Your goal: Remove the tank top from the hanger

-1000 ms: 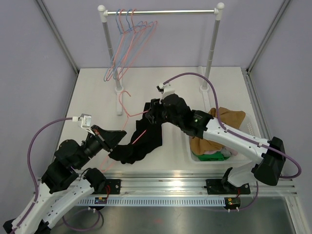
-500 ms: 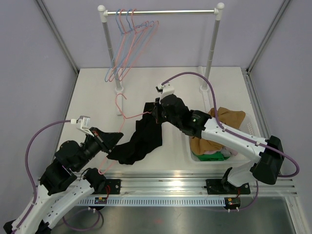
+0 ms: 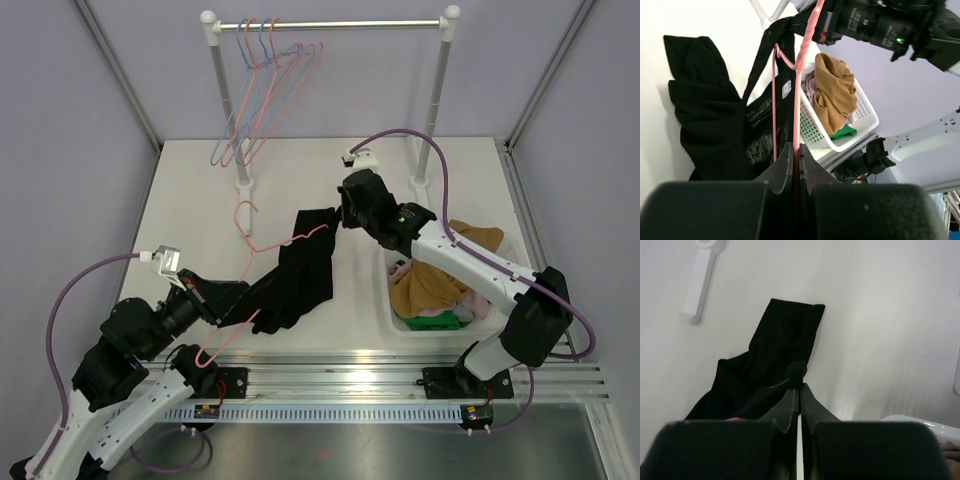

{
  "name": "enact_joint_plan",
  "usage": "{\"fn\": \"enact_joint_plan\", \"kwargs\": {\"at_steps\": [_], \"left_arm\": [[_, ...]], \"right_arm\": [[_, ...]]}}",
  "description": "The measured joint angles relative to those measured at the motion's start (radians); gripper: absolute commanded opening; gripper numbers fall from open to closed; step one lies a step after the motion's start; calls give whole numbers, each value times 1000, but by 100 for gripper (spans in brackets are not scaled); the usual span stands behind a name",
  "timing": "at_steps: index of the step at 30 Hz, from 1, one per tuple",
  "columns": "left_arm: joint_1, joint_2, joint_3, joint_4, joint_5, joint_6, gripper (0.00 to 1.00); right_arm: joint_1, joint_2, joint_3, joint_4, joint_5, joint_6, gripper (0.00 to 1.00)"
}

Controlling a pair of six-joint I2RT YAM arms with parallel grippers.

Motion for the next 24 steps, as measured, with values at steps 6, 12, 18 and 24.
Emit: {"fn": "enact_joint_plan", "kwargs": {"at_steps": [6, 12, 18, 24], "left_arm": [[0, -49, 0, 31, 16, 8, 0], [0, -45, -19, 225, 43, 47, 0], [0, 72, -100, 614, 132, 156, 0], [0, 267, -130, 962, 144, 312, 0]], "right_arm": [[-12, -11, -19, -8, -125, 18, 0], [-14, -188, -188, 19, -347, 93, 0], [-14, -327, -244, 97, -629, 180, 0], [88, -373, -262, 125, -738, 198, 0]]}}
